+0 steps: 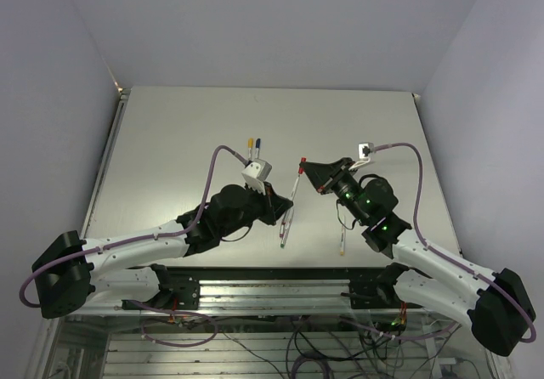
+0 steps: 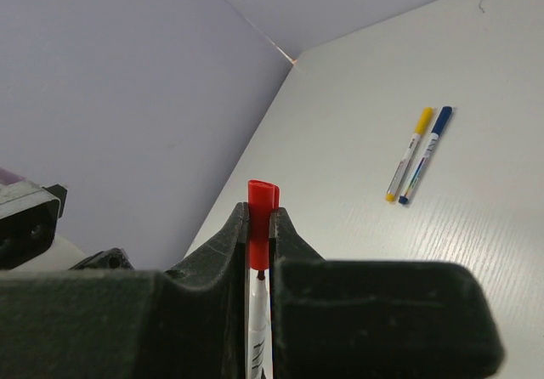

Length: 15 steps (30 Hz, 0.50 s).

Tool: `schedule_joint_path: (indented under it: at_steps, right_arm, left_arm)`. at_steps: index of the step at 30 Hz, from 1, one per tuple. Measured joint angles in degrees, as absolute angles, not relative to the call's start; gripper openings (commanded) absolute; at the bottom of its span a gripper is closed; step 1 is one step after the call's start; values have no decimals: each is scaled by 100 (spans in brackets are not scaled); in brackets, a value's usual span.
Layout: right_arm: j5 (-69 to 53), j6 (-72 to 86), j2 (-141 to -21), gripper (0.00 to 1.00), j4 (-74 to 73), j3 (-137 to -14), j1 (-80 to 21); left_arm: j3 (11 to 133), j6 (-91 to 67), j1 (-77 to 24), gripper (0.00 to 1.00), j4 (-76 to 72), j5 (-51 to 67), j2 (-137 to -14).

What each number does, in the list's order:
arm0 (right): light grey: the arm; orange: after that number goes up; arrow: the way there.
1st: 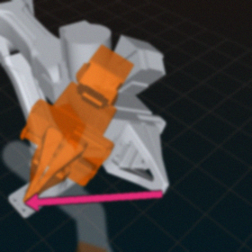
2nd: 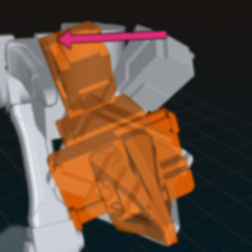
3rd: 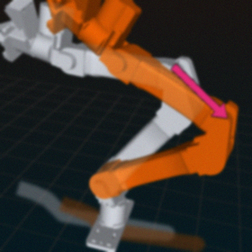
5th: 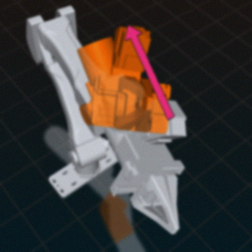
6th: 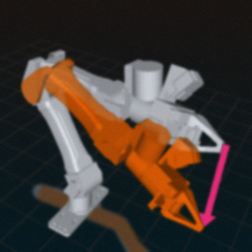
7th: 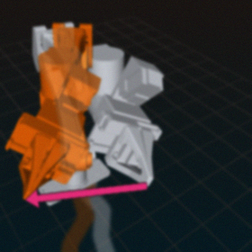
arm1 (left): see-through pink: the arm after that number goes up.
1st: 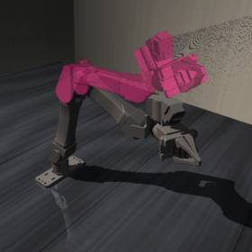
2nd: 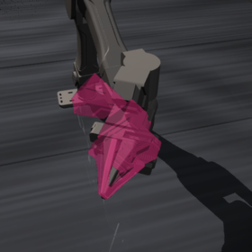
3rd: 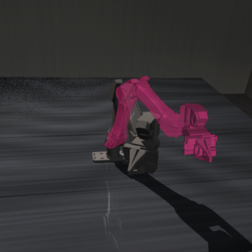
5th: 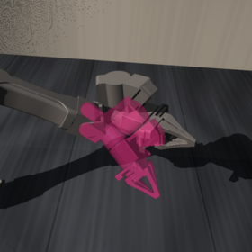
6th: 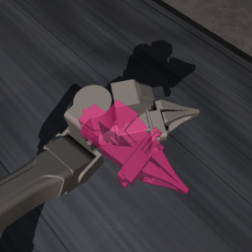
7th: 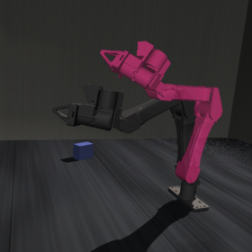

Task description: Insert the pens into the pen caps

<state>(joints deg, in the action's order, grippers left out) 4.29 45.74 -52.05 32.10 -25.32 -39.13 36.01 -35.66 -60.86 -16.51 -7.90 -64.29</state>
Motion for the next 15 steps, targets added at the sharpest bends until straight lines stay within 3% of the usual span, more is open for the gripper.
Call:
schedule_joint_path:
  at_steps: [15]
  right_arm:
    - [314, 4648, -5365, 0, 3301, -2499, -3924]
  left_arm:
    - [3594, -3566, -6086, 7, -1743, -904, -6458]
